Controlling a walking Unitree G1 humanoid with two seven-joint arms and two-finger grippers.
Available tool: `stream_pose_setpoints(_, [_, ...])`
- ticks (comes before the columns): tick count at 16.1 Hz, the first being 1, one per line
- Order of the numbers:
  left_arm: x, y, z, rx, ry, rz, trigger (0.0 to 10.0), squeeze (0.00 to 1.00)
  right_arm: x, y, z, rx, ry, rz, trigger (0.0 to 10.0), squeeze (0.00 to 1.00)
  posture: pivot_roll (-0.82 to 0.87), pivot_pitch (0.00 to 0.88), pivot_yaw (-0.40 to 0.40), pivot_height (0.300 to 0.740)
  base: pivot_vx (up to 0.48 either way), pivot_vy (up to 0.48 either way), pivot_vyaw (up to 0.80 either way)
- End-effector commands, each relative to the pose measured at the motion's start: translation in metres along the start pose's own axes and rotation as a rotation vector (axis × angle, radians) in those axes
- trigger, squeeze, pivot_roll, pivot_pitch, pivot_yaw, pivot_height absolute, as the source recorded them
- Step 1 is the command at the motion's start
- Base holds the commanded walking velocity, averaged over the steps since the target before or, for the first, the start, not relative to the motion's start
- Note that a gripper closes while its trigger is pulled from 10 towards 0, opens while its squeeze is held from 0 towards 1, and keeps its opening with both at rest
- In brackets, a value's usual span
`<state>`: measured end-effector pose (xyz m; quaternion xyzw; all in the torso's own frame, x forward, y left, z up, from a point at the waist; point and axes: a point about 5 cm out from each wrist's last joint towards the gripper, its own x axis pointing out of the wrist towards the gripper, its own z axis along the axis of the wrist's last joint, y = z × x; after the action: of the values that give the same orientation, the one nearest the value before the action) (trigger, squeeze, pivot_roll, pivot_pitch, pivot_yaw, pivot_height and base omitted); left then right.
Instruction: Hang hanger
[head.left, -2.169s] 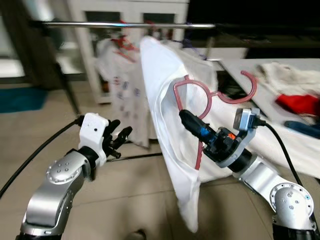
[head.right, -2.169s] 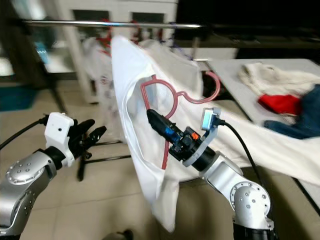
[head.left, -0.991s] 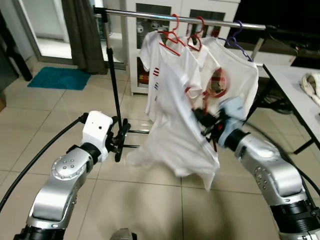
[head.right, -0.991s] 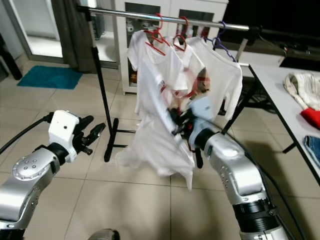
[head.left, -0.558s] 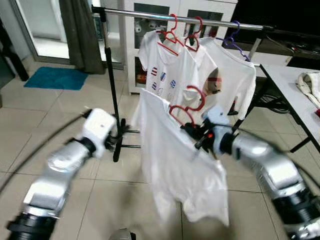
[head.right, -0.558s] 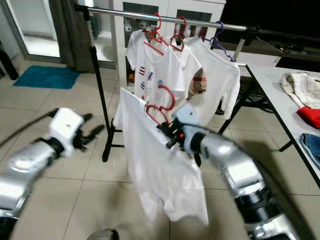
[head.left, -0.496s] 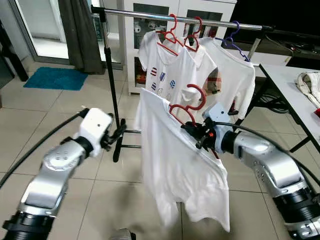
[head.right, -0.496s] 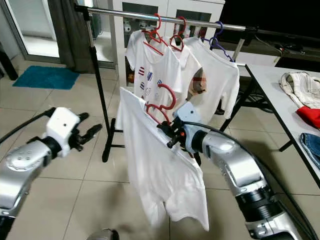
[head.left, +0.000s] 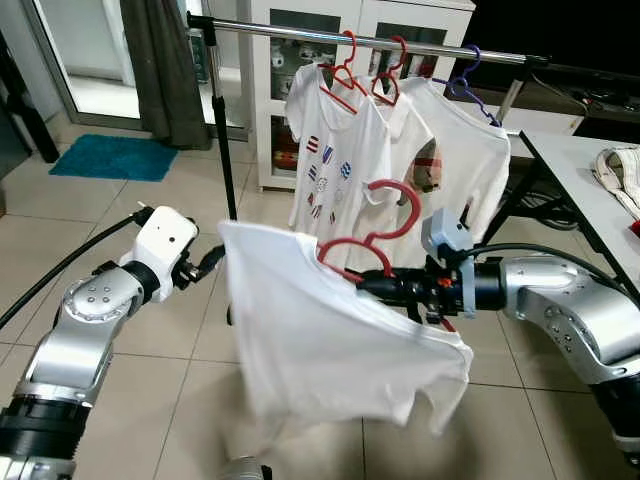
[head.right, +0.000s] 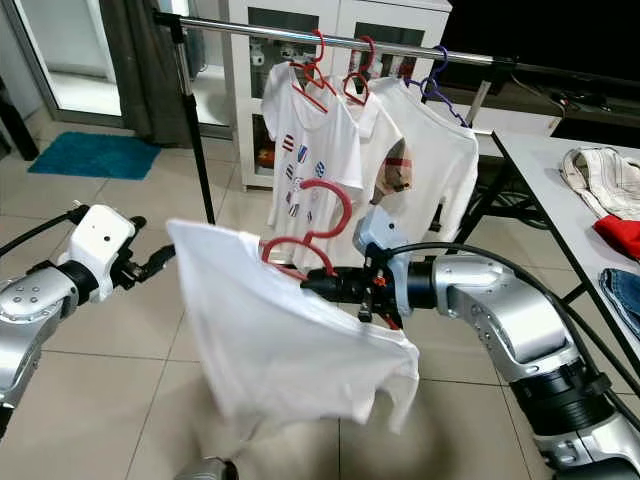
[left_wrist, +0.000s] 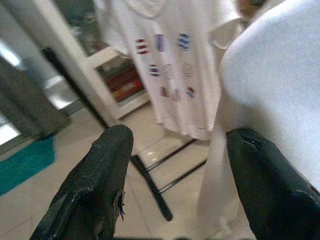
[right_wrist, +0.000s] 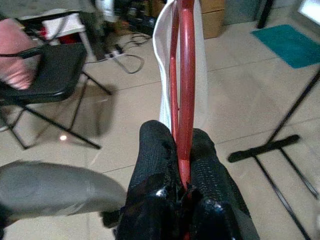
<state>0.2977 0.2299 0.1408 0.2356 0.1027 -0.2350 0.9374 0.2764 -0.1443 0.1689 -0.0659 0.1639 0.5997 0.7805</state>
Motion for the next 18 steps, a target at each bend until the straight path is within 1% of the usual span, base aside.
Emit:
stream_pose_setpoints(1, [-0.002,0.000,0.005,0.026,-0.034,-0.115,10.0,0.00,-0.008,0.000,0.016,-0.052,-0.022,0.033,10.0,0.00,-0.01,0.000,-0.052,0.740,0.000,0.000,0.00])
stream_pose_setpoints(2, [-0.003,0.000,0.005,0.025,-0.037,-0.137,10.0,0.00,-0.009,0.000,0.016,-0.052,-0.021,0.037,10.0,0.00,-0.01,0.000,-0.050,0.740,0.000,0.000,0.00])
stream_pose_setpoints(3, [-0.012,-0.006,0.006,-0.003,-0.066,-0.291,10.0,0.00,-0.011,0.000,0.018,-0.059,-0.012,0.059,10.0,0.00,-0.01,0.000,-0.044,0.740,0.000,0.000,0.00])
stream_pose_setpoints(4, [-0.016,-0.007,0.006,-0.008,-0.071,-0.340,10.0,0.00,-0.011,0.001,0.018,-0.062,-0.009,0.066,10.0,0.00,-0.01,0.000,-0.044,0.740,0.000,0.000,0.00])
stream_pose_setpoints(5, [-0.025,-0.004,0.005,-0.005,-0.057,-0.386,10.0,0.00,-0.013,0.001,0.019,-0.067,-0.005,0.079,10.0,0.00,-0.02,0.000,-0.039,0.740,0.000,0.000,0.00])
stream_pose_setpoints(7, [-0.042,0.010,0.004,-0.013,-0.058,-0.427,10.0,0.00,-0.015,0.001,0.021,-0.078,-0.003,0.103,10.0,0.00,-0.02,0.000,-0.037,0.740,0.000,0.000,0.00])
stream_pose_setpoints(8, [-0.047,0.013,0.003,-0.027,-0.048,-0.471,10.0,0.00,-0.015,0.001,0.022,-0.083,-0.005,0.115,10.0,0.00,-0.02,0.000,-0.036,0.740,0.000,0.000,0.00])
stream_pose_setpoints(9, [-0.049,0.016,0.000,-0.024,-0.024,-0.493,10.0,0.00,-0.015,0.001,0.023,-0.088,-0.008,0.127,10.0,0.00,-0.02,0.000,-0.037,0.740,0.000,0.000,0.00])
stream_pose_setpoints(10, [-0.045,0.019,-0.001,-0.021,-0.026,-0.487,5.5,0.00,-0.015,0.001,0.024,-0.091,-0.014,0.141,10.0,0.00,-0.02,0.000,-0.033,0.740,0.000,0.000,0.00])
stream_pose_setpoints(11, [-0.044,0.020,-0.001,-0.025,-0.033,-0.489,5.5,0.00,-0.015,0.002,0.024,-0.091,-0.015,0.145,10.0,0.00,-0.02,0.000,-0.033,0.740,0.000,0.000,0.00])
stream_pose_setpoints(12, [-0.042,0.019,0.001,-0.054,-0.049,-0.519,0.0,0.00,-0.015,0.003,0.024,-0.089,-0.020,0.153,10.0,0.00,-0.03,0.000,-0.026,0.740,0.000,0.000,0.00])
stream_pose_setpoints(14, [-0.039,0.016,-0.001,-0.070,-0.024,-0.565,0.0,0.00,-0.015,0.006,0.024,-0.087,-0.029,0.164,10.0,0.00,-0.03,0.000,-0.019,0.740,0.000,0.000,0.00])
stream_pose_setpoints(18, [-0.035,0.020,-0.004,-0.087,-0.020,-0.577,0.0,0.00,-0.012,0.009,0.025,-0.079,-0.060,0.174,10.0,0.00,-0.04,0.000,-0.002,0.740,0.000,0.000,0.00])
